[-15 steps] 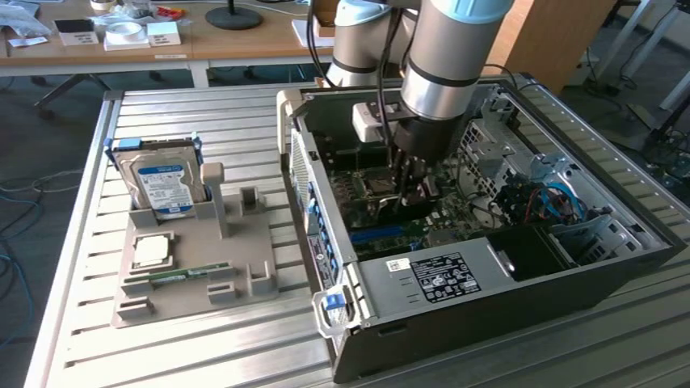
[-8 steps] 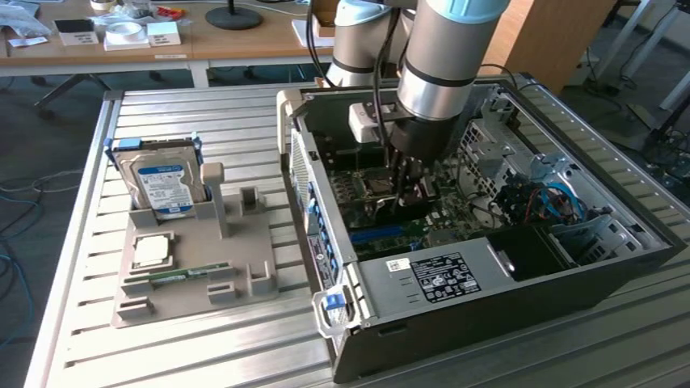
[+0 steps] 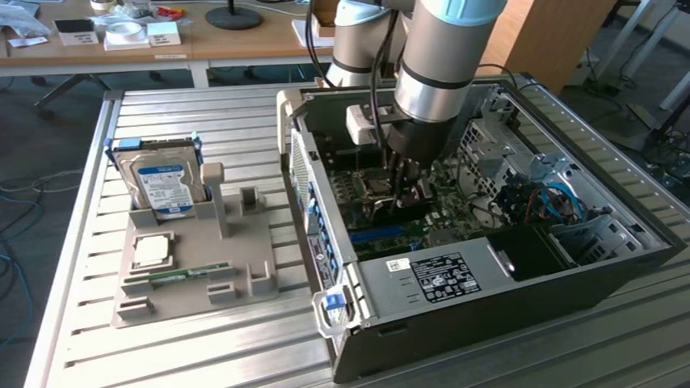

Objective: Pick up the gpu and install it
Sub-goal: 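Insert the gpu into the slot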

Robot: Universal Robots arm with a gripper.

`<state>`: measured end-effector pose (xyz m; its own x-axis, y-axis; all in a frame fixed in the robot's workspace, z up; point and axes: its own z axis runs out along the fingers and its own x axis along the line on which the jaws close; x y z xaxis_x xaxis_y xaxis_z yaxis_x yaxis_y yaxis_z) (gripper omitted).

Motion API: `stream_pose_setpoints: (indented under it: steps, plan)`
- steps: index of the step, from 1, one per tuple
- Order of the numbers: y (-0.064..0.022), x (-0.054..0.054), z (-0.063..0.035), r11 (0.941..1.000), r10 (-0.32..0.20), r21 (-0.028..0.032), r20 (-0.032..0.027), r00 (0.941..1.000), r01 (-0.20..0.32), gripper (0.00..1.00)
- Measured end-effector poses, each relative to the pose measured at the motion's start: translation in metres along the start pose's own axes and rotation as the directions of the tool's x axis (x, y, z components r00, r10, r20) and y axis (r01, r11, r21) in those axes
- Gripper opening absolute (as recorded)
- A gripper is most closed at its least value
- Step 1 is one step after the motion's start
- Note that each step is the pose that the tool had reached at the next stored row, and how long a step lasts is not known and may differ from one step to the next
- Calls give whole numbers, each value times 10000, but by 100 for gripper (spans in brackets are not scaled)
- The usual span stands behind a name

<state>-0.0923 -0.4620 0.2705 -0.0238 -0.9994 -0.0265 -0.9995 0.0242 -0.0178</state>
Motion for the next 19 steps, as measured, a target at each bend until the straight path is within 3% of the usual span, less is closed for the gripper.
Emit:
stream_pose_setpoints:
  steps: [19]
  plan:
    - [9, 1, 54, 10000, 2, -2, -7, 10000, -2, 27]
